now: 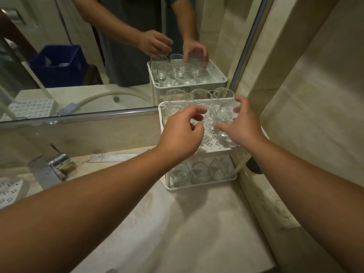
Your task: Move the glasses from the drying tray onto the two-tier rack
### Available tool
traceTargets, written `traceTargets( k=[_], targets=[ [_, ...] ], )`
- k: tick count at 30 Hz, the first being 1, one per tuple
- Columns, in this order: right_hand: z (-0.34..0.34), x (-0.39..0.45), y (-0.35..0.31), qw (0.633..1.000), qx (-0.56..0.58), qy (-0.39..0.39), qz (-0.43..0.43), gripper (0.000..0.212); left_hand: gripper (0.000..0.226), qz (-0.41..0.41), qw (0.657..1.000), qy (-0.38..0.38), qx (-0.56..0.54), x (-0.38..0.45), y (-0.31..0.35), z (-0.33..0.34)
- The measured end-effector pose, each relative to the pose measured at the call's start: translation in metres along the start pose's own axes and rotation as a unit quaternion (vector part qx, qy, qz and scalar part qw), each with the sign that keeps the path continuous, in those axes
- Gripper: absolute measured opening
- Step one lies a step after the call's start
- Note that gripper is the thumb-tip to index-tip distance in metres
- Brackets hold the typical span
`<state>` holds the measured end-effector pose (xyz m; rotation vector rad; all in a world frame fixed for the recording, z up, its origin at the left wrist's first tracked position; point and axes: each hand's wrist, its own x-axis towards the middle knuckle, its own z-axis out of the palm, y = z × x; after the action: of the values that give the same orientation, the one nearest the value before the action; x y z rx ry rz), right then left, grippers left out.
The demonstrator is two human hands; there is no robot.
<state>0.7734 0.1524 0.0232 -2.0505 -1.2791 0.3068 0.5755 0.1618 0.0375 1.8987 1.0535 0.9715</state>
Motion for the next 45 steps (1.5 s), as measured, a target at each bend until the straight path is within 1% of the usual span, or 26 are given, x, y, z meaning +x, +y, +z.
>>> traceTargets(
  k=[4, 9, 14, 18, 23, 28, 31, 36, 39, 42, 45],
  targets=[
    [-0.010, -0.014, 0.000, 0.998, 0.042, 0.052, 0.007, 0.095, 0.036, 0.015, 1.000, -0.013, -0.008, -0.008, 0.007, 0.005],
    [-0.030, -0.045, 0.003, 0.990, 0.087, 0.109, 0.004, 0.096, 0.037, 0.012, 0.999, -0.027, -0.013, -0.018, 0.013, 0.014],
    [-0.040, -0.087, 0.009, 0.983, 0.123, 0.137, 0.008, 0.097, 0.038, 0.005, 0.998, -0.051, -0.038, -0.042, 0.012, 0.033],
    [-0.035, -0.121, 0.017, 0.979, 0.135, 0.151, 0.006, 0.093, 0.049, -0.010, 0.995, -0.082, -0.061, -0.065, 0.006, 0.049],
    [-0.015, -0.157, 0.037, 0.979, 0.137, 0.148, 0.022, 0.092, 0.060, -0.011, 0.991, -0.128, -0.048, -0.088, -0.007, 0.062],
    [0.014, -0.181, 0.064, 0.980, 0.134, 0.129, 0.065, 0.086, 0.058, -0.017, 0.985, -0.173, 0.009, -0.109, -0.029, 0.075],
    [0.034, -0.188, 0.081, 0.979, 0.135, 0.119, 0.099, 0.083, 0.056, -0.034, 0.980, -0.195, 0.037, -0.120, -0.048, 0.086],
    [0.061, -0.184, 0.104, 0.975, 0.150, 0.101, 0.126, 0.081, 0.055, -0.039, 0.973, -0.214, 0.079, -0.126, -0.071, 0.101],
    [0.072, -0.174, 0.113, 0.973, 0.160, 0.099, 0.137, 0.078, 0.054, 0.000, 0.966, -0.218, 0.136, -0.122, -0.082, 0.108],
    [0.081, -0.159, 0.118, 0.971, 0.180, 0.096, 0.127, 0.077, 0.057, 0.006, 0.960, -0.221, 0.175, -0.111, -0.091, 0.108],
    [0.088, -0.141, 0.120, 0.977, 0.160, 0.090, 0.104, 0.079, 0.061, -0.004, 0.950, -0.228, 0.212, -0.104, -0.098, 0.107]
  ],
)
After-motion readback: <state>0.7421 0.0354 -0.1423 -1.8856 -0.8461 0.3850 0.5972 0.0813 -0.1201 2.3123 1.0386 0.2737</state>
